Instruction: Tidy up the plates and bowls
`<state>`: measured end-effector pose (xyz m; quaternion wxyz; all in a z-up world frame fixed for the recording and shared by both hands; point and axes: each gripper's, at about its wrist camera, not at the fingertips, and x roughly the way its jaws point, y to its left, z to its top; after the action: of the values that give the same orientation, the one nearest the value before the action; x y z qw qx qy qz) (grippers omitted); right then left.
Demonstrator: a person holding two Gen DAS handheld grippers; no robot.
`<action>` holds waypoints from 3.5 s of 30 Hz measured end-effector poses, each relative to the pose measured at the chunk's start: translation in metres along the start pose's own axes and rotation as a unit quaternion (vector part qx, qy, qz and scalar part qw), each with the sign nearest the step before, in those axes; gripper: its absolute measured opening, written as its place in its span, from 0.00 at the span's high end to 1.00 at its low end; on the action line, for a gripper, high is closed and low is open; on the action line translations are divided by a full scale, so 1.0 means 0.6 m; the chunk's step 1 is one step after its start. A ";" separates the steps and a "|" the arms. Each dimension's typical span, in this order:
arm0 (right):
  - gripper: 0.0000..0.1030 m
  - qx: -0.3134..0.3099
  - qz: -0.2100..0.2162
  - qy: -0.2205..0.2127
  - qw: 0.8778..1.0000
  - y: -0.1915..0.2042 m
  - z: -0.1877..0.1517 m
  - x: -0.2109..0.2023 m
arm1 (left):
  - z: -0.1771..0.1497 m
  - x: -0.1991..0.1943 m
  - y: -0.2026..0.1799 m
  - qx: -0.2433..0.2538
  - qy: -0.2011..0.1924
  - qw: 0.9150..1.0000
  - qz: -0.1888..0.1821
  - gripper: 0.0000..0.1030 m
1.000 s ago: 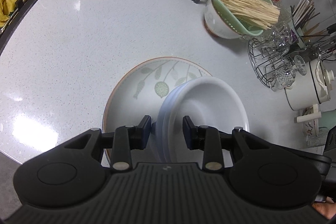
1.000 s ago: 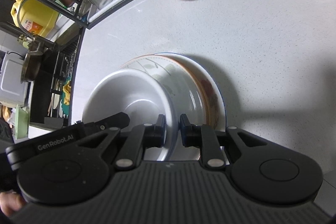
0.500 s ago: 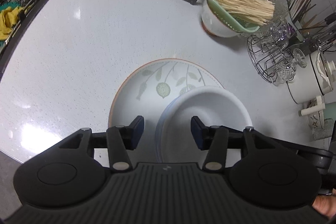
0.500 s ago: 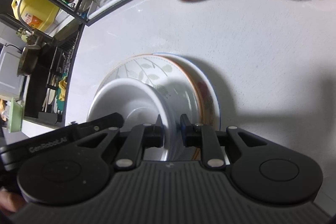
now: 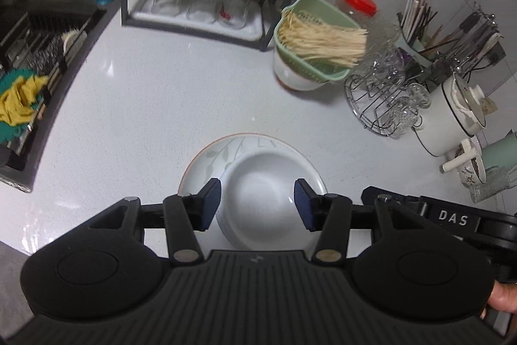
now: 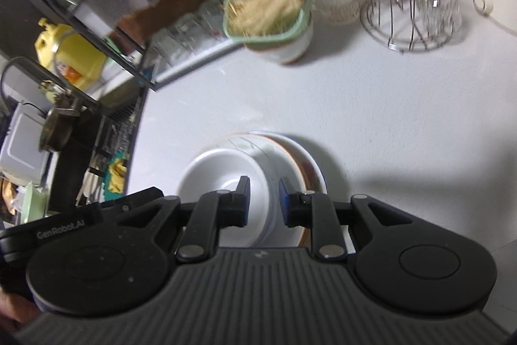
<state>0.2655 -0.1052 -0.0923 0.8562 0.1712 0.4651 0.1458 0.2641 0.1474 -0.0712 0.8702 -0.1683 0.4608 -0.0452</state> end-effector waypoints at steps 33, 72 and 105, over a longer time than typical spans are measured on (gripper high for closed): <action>0.13 -0.154 0.015 -0.193 0.969 -0.035 -0.229 -0.334 | -0.305 -0.312 -0.153 0.063 -0.138 0.987 0.054 0.04; 0.13 -0.142 0.001 -0.206 0.968 -0.057 -0.315 -0.345 | -0.388 -0.317 -0.140 0.081 -0.129 0.984 0.090 0.03; 0.13 -0.140 0.001 -0.196 0.971 -0.060 -0.324 -0.332 | -0.388 -0.308 -0.146 0.078 -0.115 0.986 0.098 0.03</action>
<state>0.0000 -0.1883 -0.0579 0.9459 0.0755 0.2633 0.1741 -0.0247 0.0501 -0.0174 0.9280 -0.0582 0.3672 0.0237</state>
